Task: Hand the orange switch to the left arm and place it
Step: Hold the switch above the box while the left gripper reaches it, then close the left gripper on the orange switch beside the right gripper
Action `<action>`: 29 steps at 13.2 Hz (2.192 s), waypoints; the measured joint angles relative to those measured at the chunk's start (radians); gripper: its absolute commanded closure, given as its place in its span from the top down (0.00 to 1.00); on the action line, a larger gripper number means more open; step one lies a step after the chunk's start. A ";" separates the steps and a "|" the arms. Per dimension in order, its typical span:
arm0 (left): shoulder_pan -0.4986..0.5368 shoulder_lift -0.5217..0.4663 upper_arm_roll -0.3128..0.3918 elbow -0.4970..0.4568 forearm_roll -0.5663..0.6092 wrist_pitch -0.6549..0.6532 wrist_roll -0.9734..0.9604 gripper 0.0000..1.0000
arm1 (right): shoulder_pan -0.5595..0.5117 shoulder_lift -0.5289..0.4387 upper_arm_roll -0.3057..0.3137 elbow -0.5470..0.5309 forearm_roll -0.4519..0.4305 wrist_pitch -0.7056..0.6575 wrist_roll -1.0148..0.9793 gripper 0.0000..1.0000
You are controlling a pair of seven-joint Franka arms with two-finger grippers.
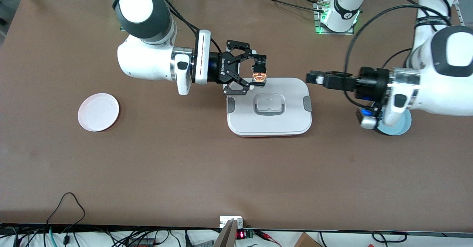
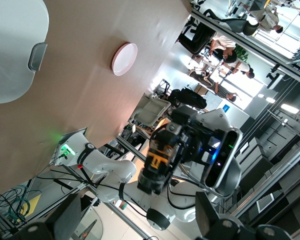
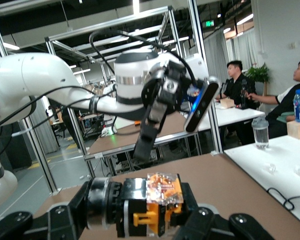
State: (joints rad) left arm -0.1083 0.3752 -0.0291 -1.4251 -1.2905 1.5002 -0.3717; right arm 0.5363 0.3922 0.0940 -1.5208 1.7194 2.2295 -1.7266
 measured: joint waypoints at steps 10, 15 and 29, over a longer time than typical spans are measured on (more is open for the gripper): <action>-0.112 -0.014 0.000 -0.023 0.000 0.119 -0.002 1.00 | 0.020 0.010 -0.002 0.003 0.065 0.043 -0.049 0.02; -0.142 -0.014 0.002 -0.023 0.000 0.152 -0.003 0.71 | 0.031 0.014 -0.003 0.003 0.068 0.044 -0.050 0.03; -0.149 -0.014 0.004 -0.024 0.000 0.150 0.009 0.00 | 0.032 0.018 -0.004 0.003 0.084 0.044 -0.046 0.99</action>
State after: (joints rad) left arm -0.2568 0.3613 -0.0253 -1.4496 -1.2906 1.6502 -0.3625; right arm 0.5679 0.4107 0.0896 -1.5175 1.8030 2.2735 -1.7725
